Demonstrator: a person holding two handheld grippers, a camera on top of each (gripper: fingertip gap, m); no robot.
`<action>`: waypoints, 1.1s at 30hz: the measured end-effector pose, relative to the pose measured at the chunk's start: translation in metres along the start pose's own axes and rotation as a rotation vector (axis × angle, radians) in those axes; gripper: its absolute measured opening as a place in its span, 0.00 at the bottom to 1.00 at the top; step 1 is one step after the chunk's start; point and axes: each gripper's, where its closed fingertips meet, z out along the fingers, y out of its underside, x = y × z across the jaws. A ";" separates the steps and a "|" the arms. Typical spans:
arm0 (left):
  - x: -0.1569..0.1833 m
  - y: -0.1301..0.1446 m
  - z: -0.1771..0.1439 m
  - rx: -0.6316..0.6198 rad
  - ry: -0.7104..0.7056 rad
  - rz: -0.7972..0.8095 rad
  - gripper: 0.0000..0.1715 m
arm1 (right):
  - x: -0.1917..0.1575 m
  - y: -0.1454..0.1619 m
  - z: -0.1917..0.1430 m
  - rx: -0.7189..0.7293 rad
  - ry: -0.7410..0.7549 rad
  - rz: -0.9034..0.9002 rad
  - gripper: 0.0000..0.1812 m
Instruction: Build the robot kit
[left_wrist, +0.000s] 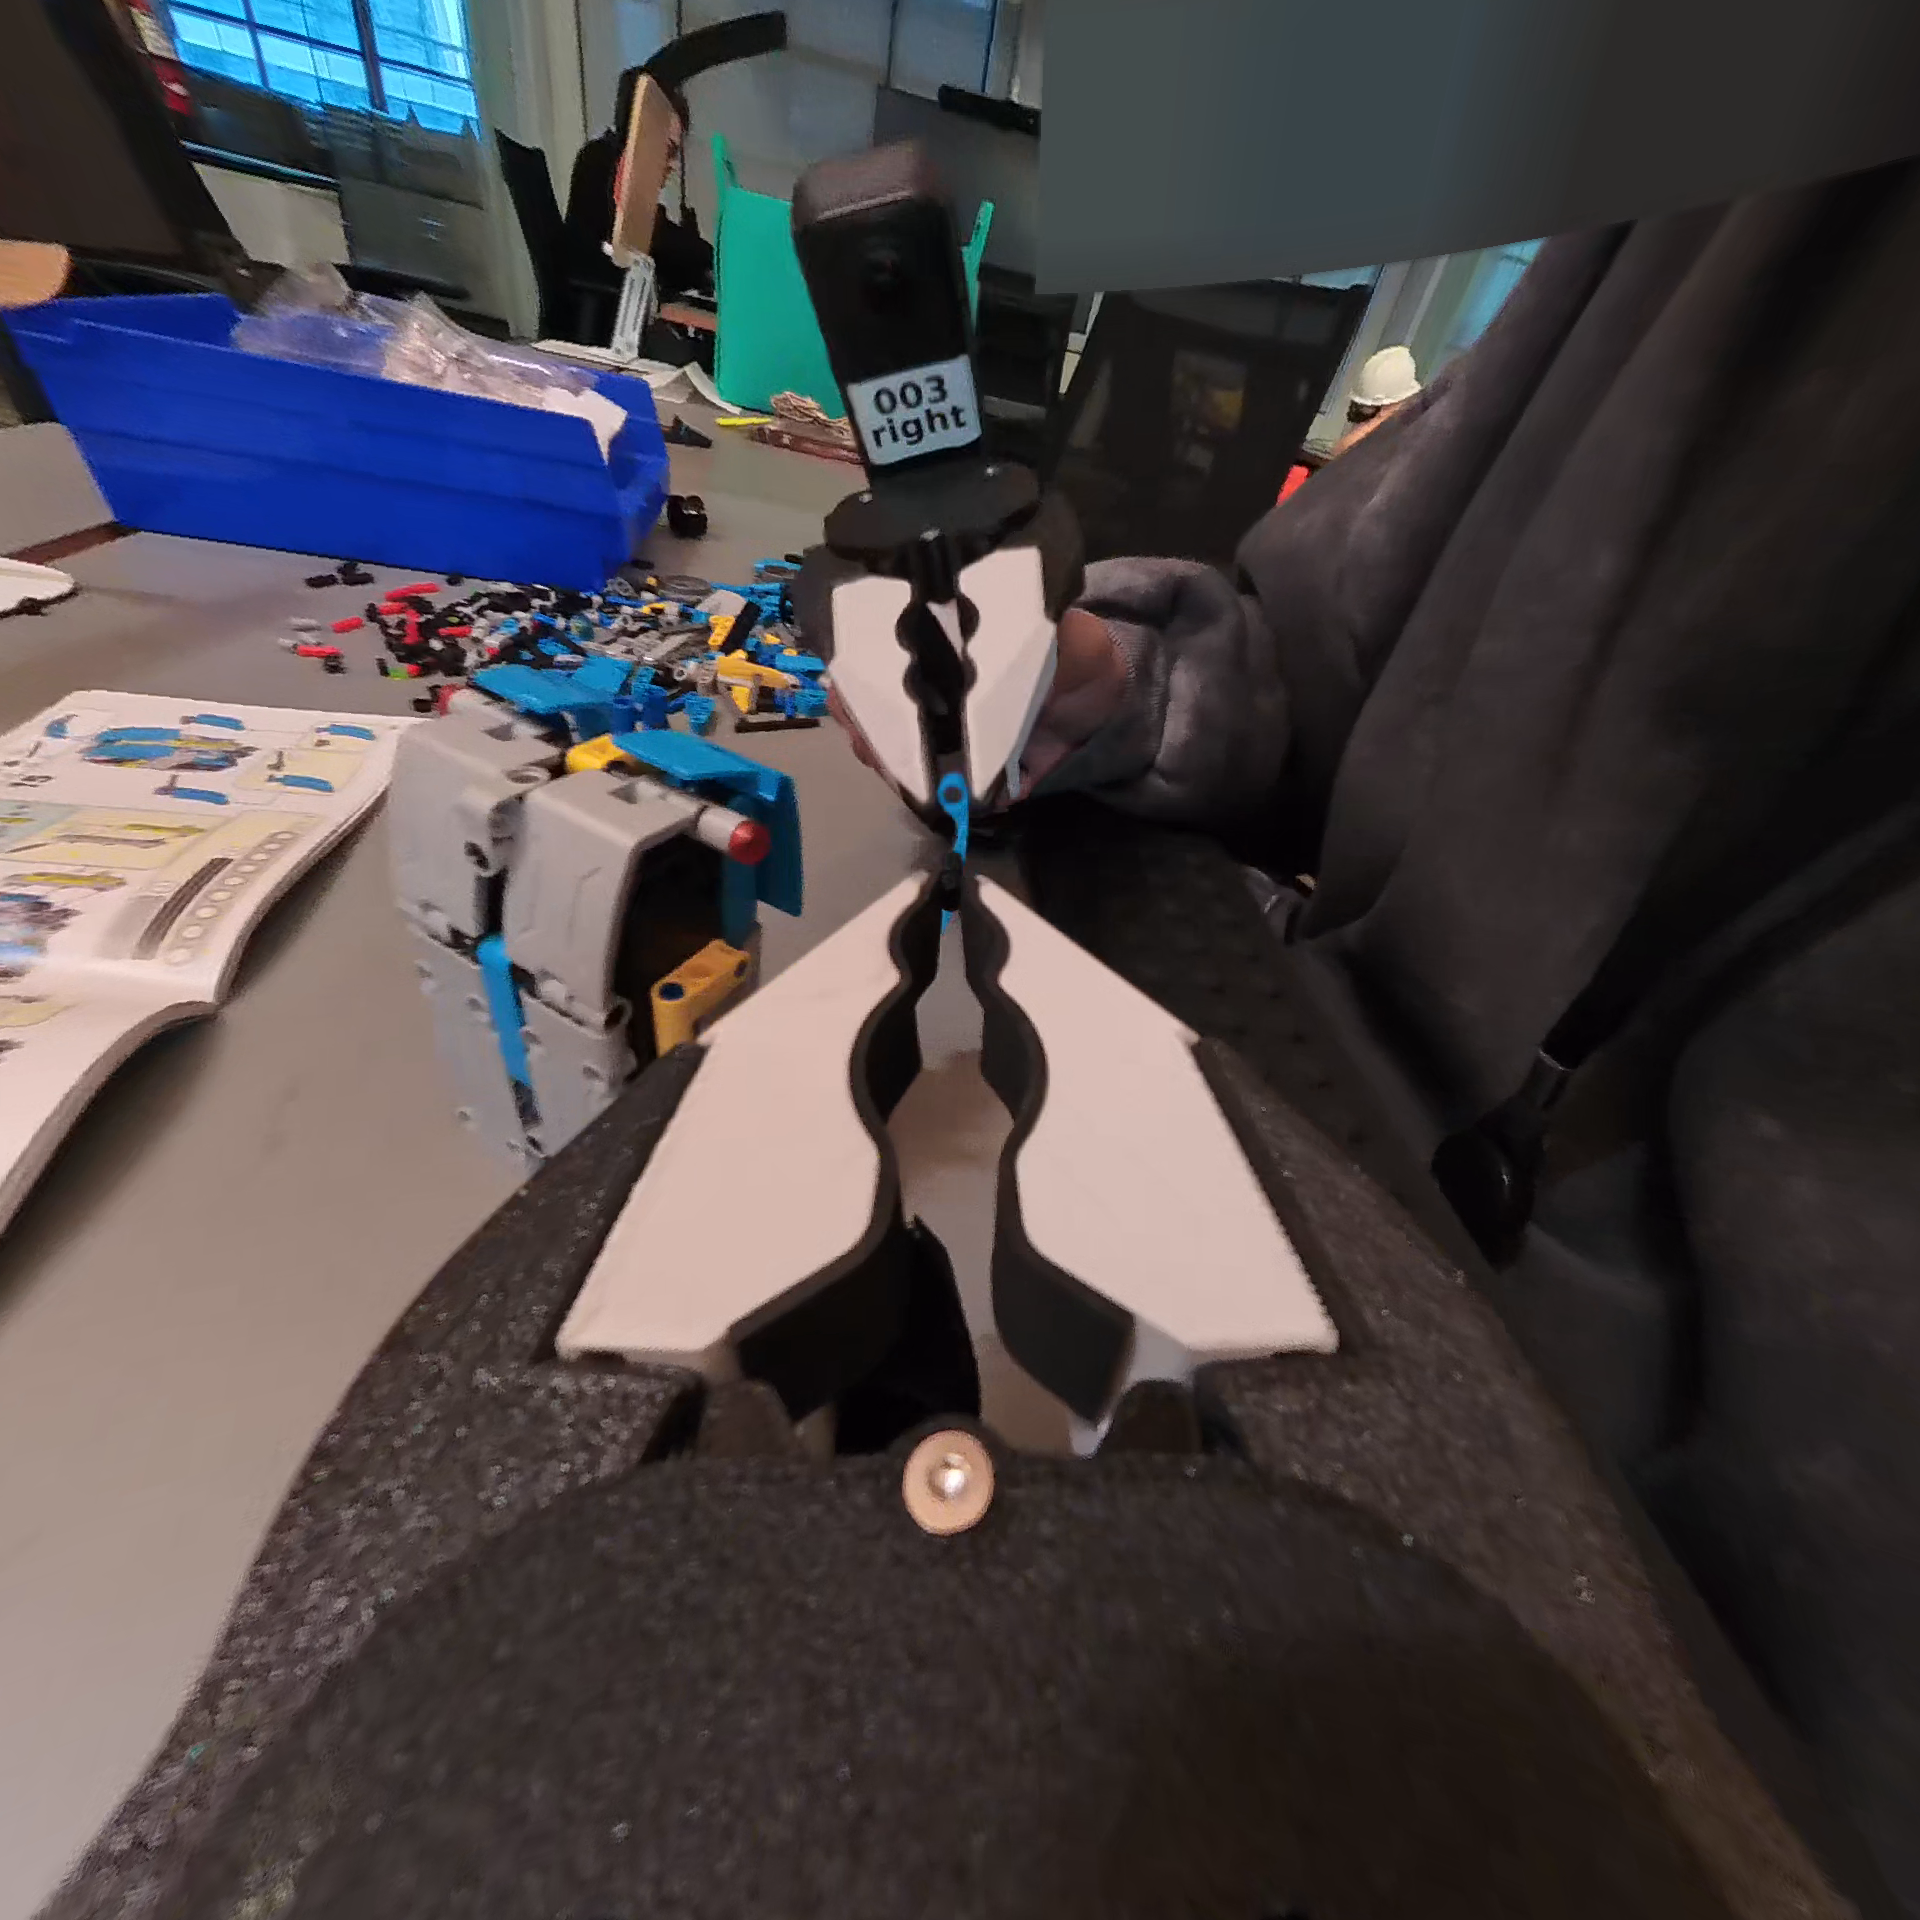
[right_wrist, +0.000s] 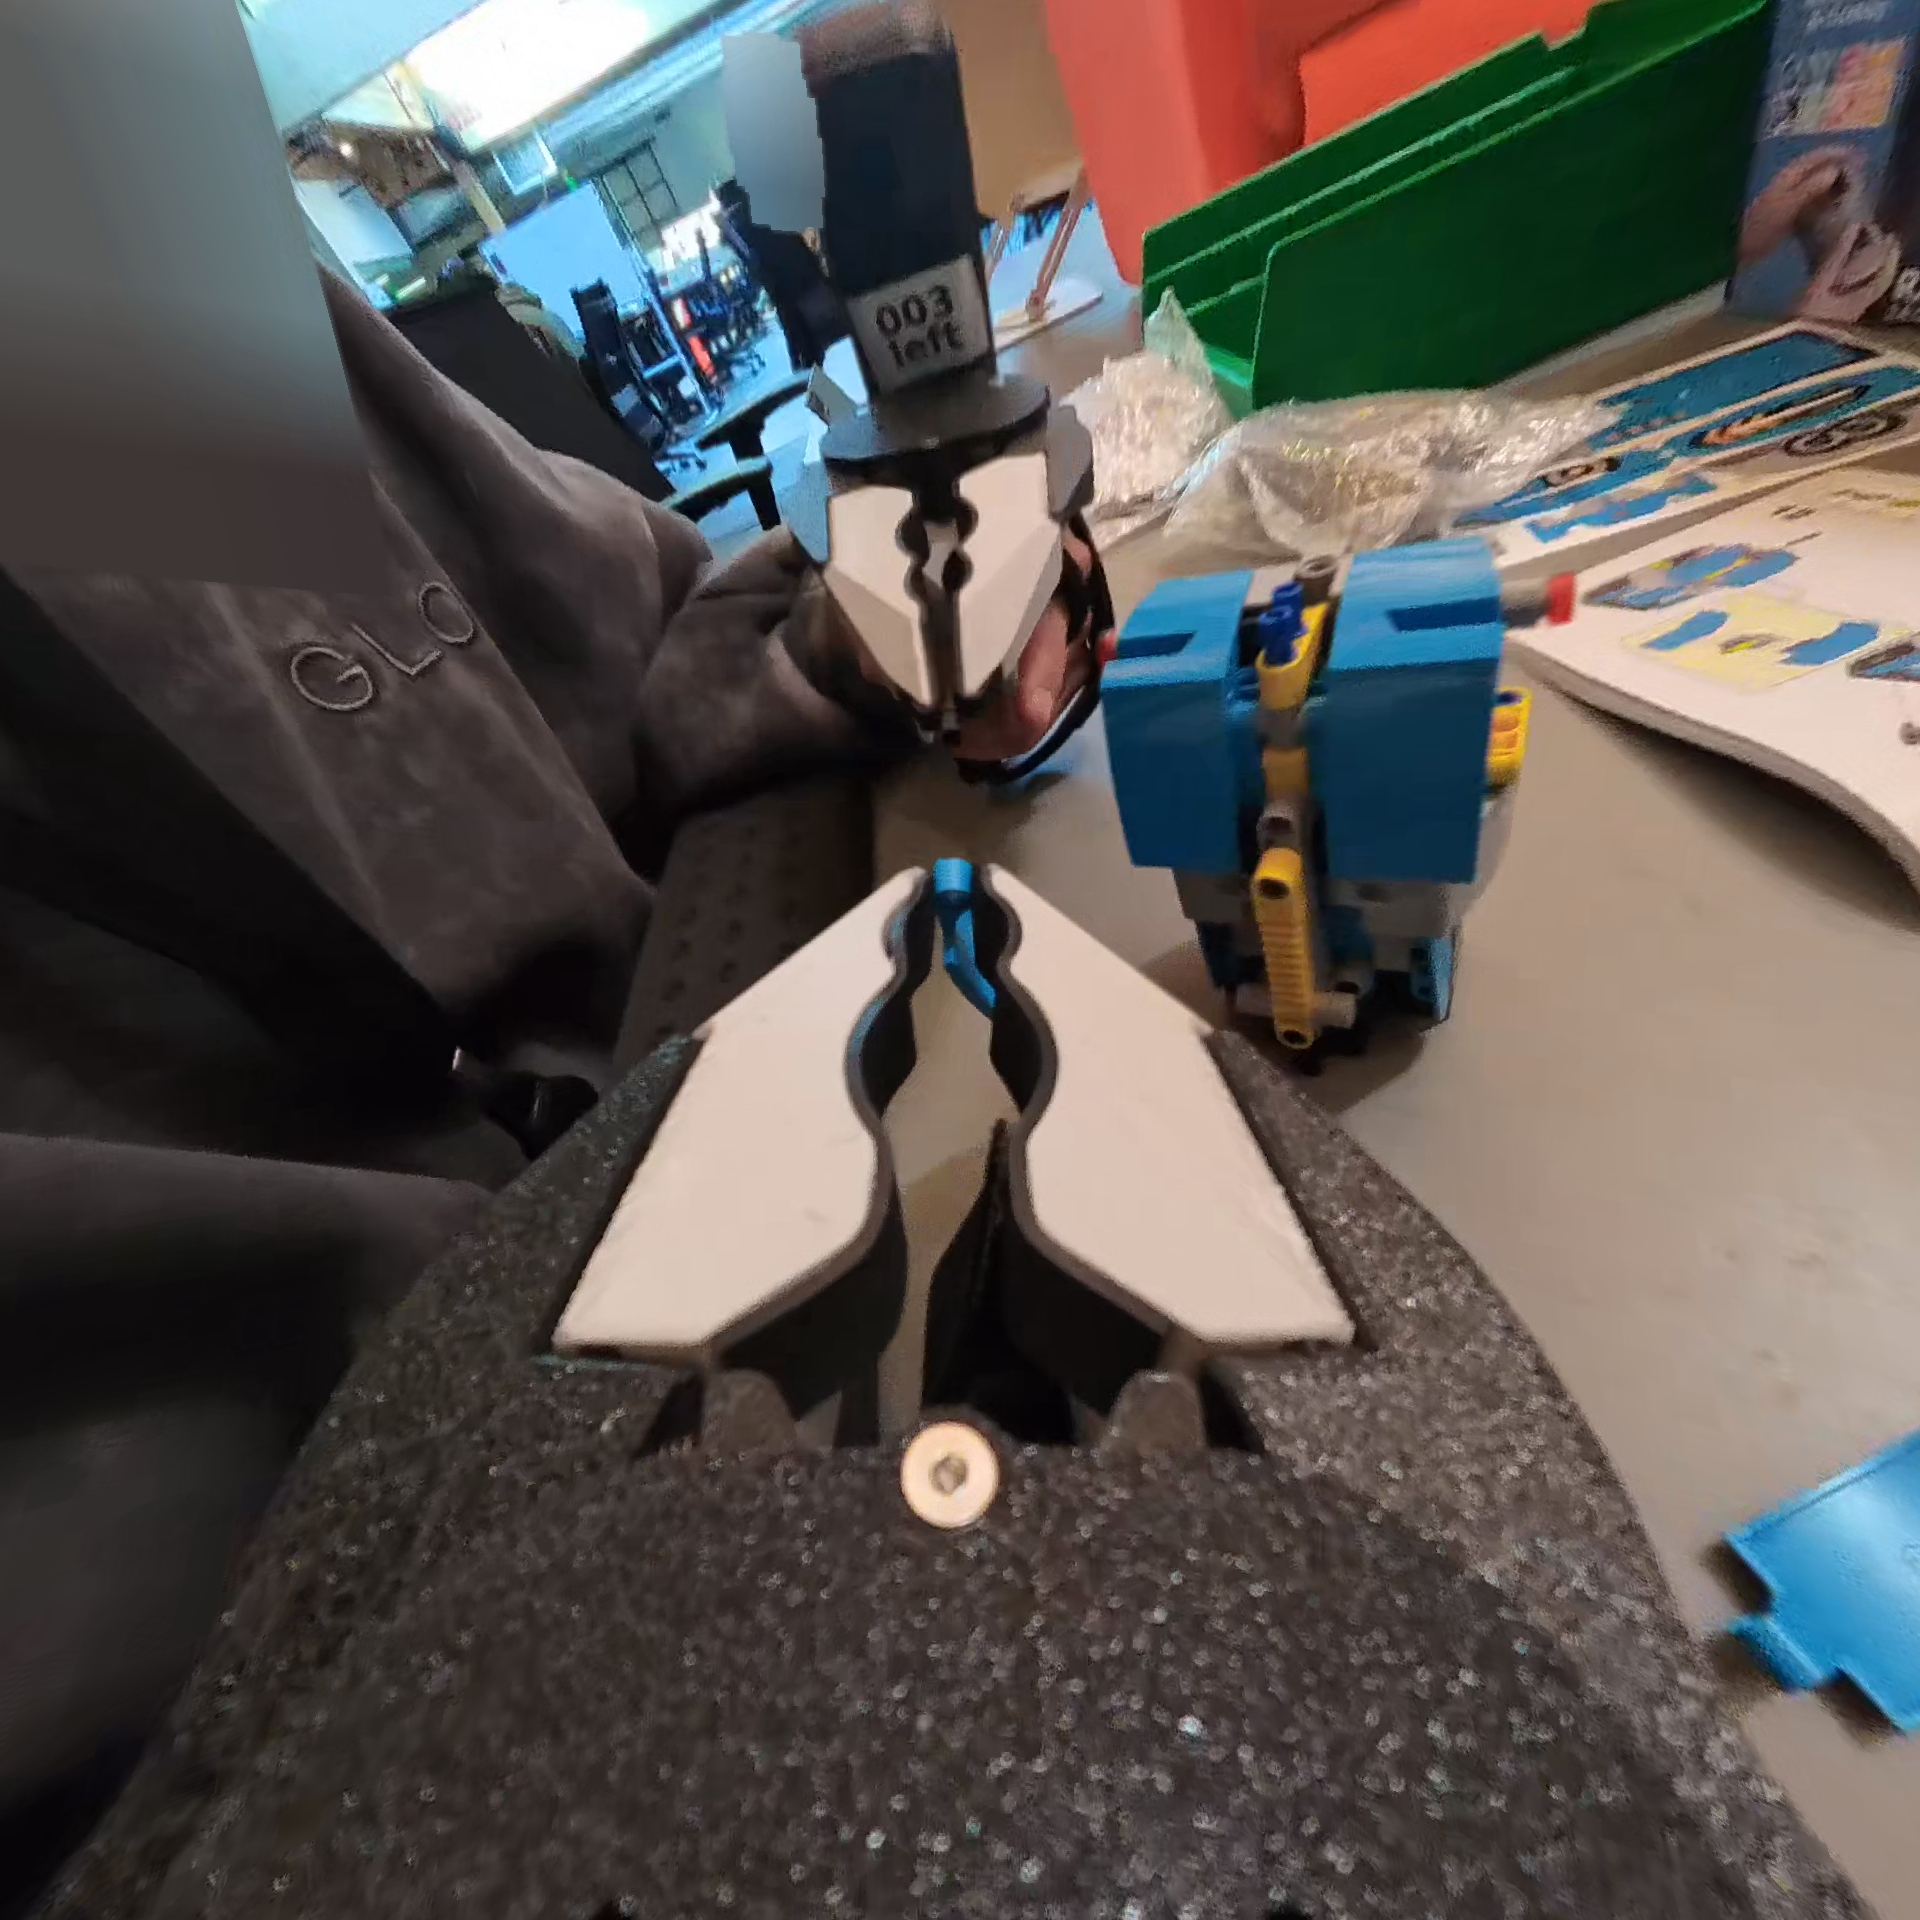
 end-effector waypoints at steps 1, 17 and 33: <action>0.002 0.000 0.001 -0.002 0.007 -0.002 0.02 | -0.001 0.001 0.001 -0.001 -0.009 0.010 0.04; 0.045 0.026 0.028 -0.147 0.181 0.036 0.02 | -0.001 -0.022 0.009 0.178 -0.136 0.294 0.04; 0.023 0.023 0.016 -0.135 0.104 -0.044 0.02 | 0.038 0.078 0.009 -0.422 0.046 0.451 0.03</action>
